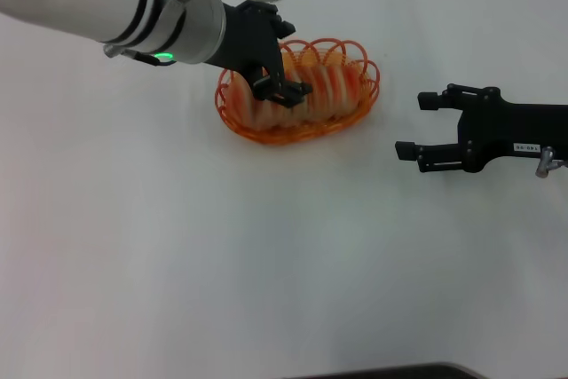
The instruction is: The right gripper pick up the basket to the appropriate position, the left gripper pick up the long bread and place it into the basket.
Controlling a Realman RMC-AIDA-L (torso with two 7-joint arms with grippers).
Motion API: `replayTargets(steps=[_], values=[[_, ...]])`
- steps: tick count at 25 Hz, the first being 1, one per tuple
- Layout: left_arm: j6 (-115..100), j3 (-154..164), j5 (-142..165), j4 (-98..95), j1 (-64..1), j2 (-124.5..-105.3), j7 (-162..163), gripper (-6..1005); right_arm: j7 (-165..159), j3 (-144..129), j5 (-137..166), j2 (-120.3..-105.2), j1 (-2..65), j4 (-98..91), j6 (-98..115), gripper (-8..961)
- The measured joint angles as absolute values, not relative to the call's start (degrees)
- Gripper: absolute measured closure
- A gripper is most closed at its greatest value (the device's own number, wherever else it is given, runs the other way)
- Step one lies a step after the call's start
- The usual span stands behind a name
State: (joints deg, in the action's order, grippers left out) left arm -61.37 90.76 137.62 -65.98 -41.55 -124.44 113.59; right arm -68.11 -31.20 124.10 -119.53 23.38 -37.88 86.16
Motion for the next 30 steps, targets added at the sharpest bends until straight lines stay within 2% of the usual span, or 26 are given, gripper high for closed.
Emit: replayTargets(steps=[7, 12, 16, 21, 25, 30], values=[[-68.48, 75.45, 118.33, -65.3, -38.83, -124.2, 110.05, 183, -68.17, -31.21, 123.94, -119.54, 23.38, -37.87, 86.27, 25], [-81.46, 56.76, 97.67, -57.58, -36.17, -123.99, 104.28, 59, -68.2, -31.2, 123.87, -119.53, 23.38, -37.88, 86.3, 25], [-88.48, 45.34, 91.66, -50.83, -32.45, -123.94, 95.34, 61, -68.2, -31.2, 123.76, -119.54, 23.4, -37.89, 86.32, 25], [-89.33, 44.57, 92.06, -45.09, -24.45, -123.87, 78.7, 62, -68.2, -31.2, 123.72, -119.53, 23.44, -37.96, 86.43, 25], [-89.91, 46.3, 97.1, -42.93, -19.07, -123.1, 69.78, 62, -68.2, -31.2, 123.87, -119.53, 23.46, -38.21, 86.53, 25], [-88.17, 45.62, 105.34, -41.0, -16.33, -122.64, 68.83, 62, -68.06, -31.25, 123.95, -119.53, 23.47, -38.37, 86.57, 25]])
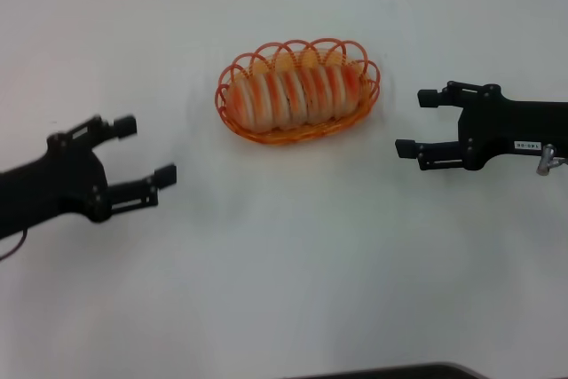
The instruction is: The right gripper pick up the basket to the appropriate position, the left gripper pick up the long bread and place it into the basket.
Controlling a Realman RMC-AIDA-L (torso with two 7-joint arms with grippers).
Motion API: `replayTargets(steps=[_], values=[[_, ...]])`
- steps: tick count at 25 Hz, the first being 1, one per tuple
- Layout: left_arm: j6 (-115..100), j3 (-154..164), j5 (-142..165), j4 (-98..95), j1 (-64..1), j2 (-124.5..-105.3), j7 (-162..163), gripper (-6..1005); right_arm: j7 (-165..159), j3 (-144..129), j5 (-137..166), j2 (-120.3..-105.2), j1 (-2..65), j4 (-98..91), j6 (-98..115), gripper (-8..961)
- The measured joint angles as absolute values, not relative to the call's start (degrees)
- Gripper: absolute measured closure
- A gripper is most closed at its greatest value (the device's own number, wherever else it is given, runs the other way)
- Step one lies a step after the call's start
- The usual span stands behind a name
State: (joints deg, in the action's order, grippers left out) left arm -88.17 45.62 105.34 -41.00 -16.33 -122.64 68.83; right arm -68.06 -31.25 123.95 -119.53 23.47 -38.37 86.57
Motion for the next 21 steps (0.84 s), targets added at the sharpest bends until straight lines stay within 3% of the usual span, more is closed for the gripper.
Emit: replayTargets(steps=[21], values=[[-82.72, 45.72, 108.26, -37.54, -16.4, -122.77, 66.81, 62, -68.11, -31.96, 123.79, -119.45, 23.56, -38.57, 86.05, 25]])
